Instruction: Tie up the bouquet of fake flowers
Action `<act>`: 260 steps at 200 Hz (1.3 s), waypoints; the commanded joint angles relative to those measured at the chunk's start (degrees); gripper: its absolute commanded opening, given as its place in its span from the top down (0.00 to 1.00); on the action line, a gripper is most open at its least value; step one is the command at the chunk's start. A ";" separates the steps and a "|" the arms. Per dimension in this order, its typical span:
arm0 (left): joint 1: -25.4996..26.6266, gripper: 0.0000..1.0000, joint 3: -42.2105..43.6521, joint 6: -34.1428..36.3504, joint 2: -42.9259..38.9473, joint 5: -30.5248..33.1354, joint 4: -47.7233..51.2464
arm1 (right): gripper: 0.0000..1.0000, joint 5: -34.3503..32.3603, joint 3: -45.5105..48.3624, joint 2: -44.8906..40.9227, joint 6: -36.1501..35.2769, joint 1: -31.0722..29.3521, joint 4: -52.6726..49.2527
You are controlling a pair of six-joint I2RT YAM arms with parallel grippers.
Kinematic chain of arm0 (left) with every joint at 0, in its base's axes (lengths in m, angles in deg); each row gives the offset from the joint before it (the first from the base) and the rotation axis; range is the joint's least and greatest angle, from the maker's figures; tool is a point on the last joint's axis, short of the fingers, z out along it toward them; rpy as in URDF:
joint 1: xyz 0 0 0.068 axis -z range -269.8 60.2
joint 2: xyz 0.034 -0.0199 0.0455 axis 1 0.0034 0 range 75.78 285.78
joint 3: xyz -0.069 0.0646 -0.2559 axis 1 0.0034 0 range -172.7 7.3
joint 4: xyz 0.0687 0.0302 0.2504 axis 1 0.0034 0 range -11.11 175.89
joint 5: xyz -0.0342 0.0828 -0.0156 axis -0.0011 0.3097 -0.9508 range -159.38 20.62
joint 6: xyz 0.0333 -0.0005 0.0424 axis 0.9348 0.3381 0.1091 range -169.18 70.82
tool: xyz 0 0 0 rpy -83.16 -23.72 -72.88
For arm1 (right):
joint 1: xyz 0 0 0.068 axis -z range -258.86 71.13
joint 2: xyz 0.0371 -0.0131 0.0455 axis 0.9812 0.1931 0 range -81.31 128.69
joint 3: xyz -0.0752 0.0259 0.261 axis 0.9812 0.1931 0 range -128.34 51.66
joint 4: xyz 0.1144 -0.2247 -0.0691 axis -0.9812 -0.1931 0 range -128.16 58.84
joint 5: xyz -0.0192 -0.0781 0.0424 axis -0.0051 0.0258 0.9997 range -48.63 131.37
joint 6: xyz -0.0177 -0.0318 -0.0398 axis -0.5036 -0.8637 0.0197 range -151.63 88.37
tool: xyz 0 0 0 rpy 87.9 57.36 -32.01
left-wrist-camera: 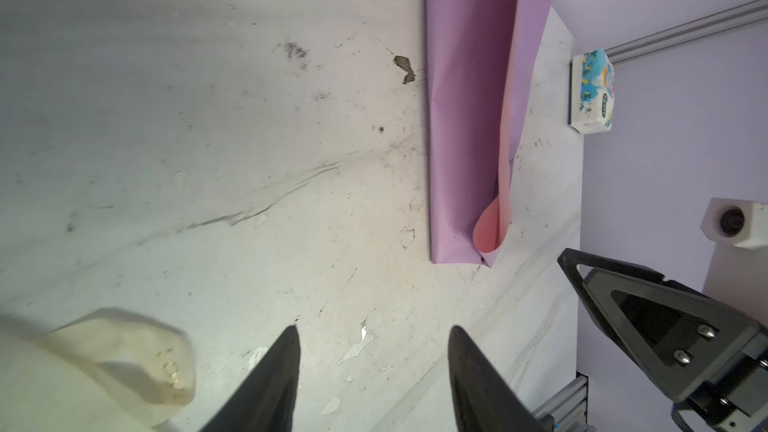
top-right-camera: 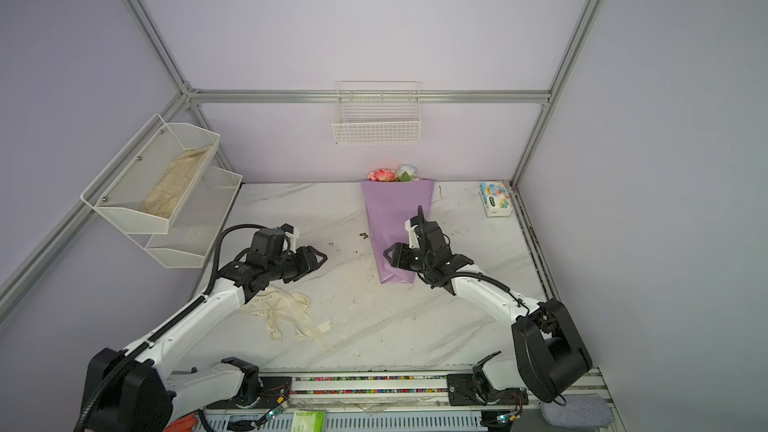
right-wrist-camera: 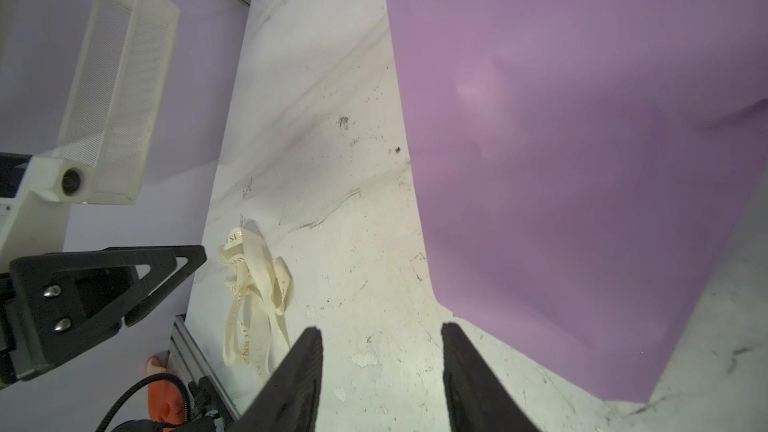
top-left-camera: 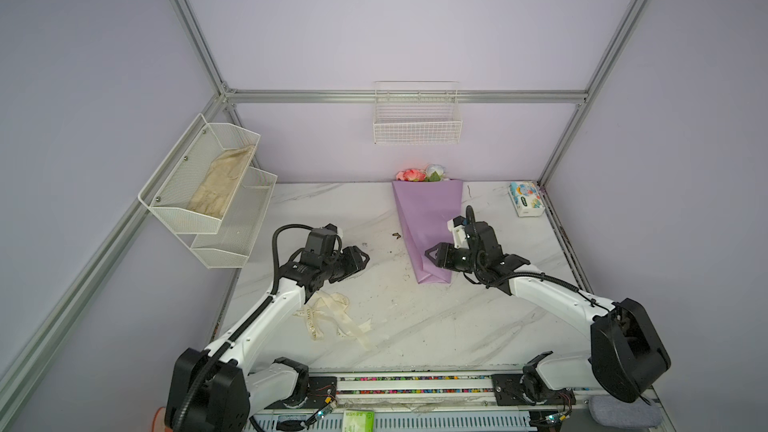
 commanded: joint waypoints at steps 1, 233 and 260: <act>-0.65 0.44 6.46 -1.42 -5.52 5.21 6.88 | 0.53 -8.51 -0.76 0.24 -3.34 2.32 -2.67; -0.92 0.66 9.59 -1.86 -9.74 -11.72 -10.85 | 0.82 4.71 -16.05 21.94 -2.14 1.55 -1.44; 2.35 0.72 1.13 0.62 0.89 -14.26 -12.78 | 0.90 10.44 -4.74 13.67 5.48 7.55 11.34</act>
